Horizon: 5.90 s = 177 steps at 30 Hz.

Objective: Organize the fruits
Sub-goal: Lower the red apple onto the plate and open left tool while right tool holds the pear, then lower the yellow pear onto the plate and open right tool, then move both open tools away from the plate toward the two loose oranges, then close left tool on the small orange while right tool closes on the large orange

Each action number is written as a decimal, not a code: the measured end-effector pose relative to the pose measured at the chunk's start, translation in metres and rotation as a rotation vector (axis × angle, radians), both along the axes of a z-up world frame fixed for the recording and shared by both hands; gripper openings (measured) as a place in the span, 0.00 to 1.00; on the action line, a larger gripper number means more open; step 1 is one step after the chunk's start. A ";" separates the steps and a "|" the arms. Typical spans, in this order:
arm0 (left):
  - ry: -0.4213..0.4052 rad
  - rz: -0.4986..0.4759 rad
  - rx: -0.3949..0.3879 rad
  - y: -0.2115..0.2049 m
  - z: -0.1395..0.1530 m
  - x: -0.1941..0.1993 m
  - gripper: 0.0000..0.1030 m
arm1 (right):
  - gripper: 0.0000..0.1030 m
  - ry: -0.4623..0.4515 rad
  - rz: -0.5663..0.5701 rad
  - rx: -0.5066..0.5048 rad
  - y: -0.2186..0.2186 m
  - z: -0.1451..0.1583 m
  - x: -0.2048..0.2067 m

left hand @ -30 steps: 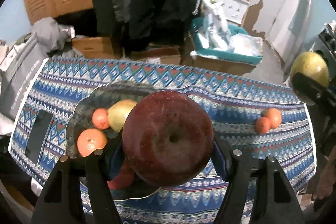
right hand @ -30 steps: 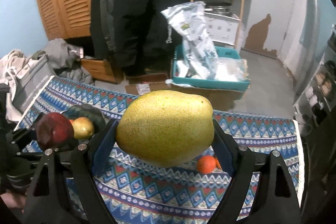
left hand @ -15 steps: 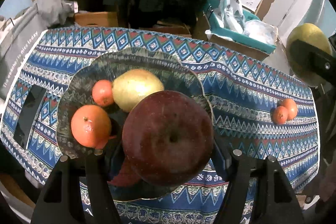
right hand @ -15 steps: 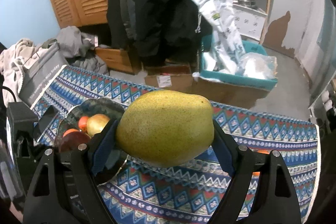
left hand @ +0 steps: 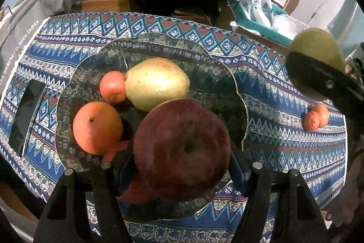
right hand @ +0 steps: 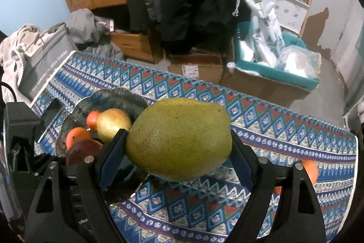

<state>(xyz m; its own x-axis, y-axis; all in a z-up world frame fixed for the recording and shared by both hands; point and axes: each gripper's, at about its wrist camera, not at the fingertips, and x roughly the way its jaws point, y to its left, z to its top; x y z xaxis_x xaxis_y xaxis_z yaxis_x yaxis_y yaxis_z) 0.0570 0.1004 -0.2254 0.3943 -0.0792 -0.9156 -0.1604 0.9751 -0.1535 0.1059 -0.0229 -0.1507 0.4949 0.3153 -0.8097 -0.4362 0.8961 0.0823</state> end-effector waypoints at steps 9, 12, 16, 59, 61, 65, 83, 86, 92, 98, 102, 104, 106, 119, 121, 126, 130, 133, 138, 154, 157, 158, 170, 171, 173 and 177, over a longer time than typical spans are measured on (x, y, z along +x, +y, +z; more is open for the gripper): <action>-0.064 0.013 0.016 0.014 0.022 -0.006 0.82 | 0.82 0.016 0.027 -0.004 0.015 -0.005 0.004; -0.055 0.043 0.007 0.029 0.022 -0.009 0.82 | 0.82 0.027 0.032 0.001 0.019 -0.007 0.006; -0.046 0.088 0.003 0.049 0.022 -0.012 0.82 | 0.82 0.046 0.050 0.002 0.029 -0.012 0.006; -0.059 0.190 0.019 0.084 0.029 -0.025 0.82 | 0.88 0.072 0.090 -0.018 0.037 -0.007 0.003; -0.069 0.181 0.020 0.079 0.034 -0.024 0.82 | 0.88 0.061 0.074 -0.014 0.029 -0.003 0.000; -0.097 0.155 0.028 0.067 0.046 -0.024 0.82 | 0.88 0.030 0.035 -0.016 0.014 0.007 -0.004; -0.160 0.005 0.056 -0.009 0.077 -0.013 0.83 | 0.88 -0.039 -0.150 -0.055 -0.069 0.037 -0.017; -0.160 -0.019 0.060 -0.023 0.079 -0.011 0.83 | 0.88 -0.048 -0.178 -0.066 -0.084 0.039 -0.019; -0.172 -0.077 0.069 -0.055 0.086 -0.007 0.83 | 0.88 -0.074 -0.228 -0.075 -0.114 0.044 -0.025; -0.184 -0.141 0.084 -0.090 0.092 -0.004 0.83 | 0.88 -0.103 -0.275 -0.106 -0.143 0.047 -0.031; -0.189 -0.180 0.091 -0.111 0.094 -0.003 0.83 | 0.88 -0.108 -0.304 -0.099 -0.164 0.050 -0.037; -0.187 -0.200 0.095 -0.122 0.095 -0.002 0.83 | 0.88 -0.110 -0.321 -0.103 -0.175 0.051 -0.040; -0.189 -0.216 0.101 -0.130 0.095 -0.001 0.83 | 0.88 -0.114 -0.333 -0.111 -0.185 0.051 -0.041; -0.176 -0.319 0.138 -0.190 0.087 0.007 0.83 | 0.88 -0.118 -0.410 -0.173 -0.239 0.044 -0.053; -0.171 -0.331 0.141 -0.197 0.083 0.009 0.83 | 0.88 -0.107 -0.420 -0.171 -0.246 0.041 -0.053; -0.148 -0.364 0.156 -0.215 0.066 0.016 0.83 | 0.88 -0.075 -0.451 -0.180 -0.261 0.031 -0.049; -0.127 -0.383 0.169 -0.225 0.051 0.022 0.83 | 0.88 -0.037 -0.469 -0.179 -0.271 0.016 -0.044; -0.108 -0.395 0.176 -0.232 0.040 0.027 0.83 | 0.88 -0.004 -0.477 -0.180 -0.277 0.001 -0.040; -0.083 -0.419 0.161 -0.245 0.025 0.036 0.83 | 0.88 0.057 -0.480 -0.204 -0.282 -0.024 -0.031; -0.022 -0.502 0.146 -0.288 -0.025 0.070 0.83 | 0.88 0.171 -0.551 -0.177 -0.311 -0.070 -0.005; -0.010 -0.514 0.121 -0.295 -0.031 0.077 0.83 | 0.88 0.186 -0.569 -0.164 -0.316 -0.077 -0.002; -0.007 -0.521 0.118 -0.298 -0.033 0.078 0.83 | 0.88 0.191 -0.573 -0.159 -0.317 -0.078 -0.001; 0.042 -0.569 0.002 -0.303 -0.055 0.086 0.47 | 0.88 0.214 -0.562 -0.127 -0.318 -0.086 0.008; 0.045 -0.573 -0.031 -0.302 -0.055 0.085 0.44 | 0.88 0.215 -0.559 -0.122 -0.317 -0.086 0.009; 0.038 -0.572 -0.024 -0.302 -0.055 0.084 0.44 | 0.88 0.215 -0.554 -0.115 -0.315 -0.086 0.011; 0.020 -0.576 0.015 -0.295 -0.050 0.076 0.44 | 0.88 0.205 -0.534 -0.073 -0.308 -0.082 0.015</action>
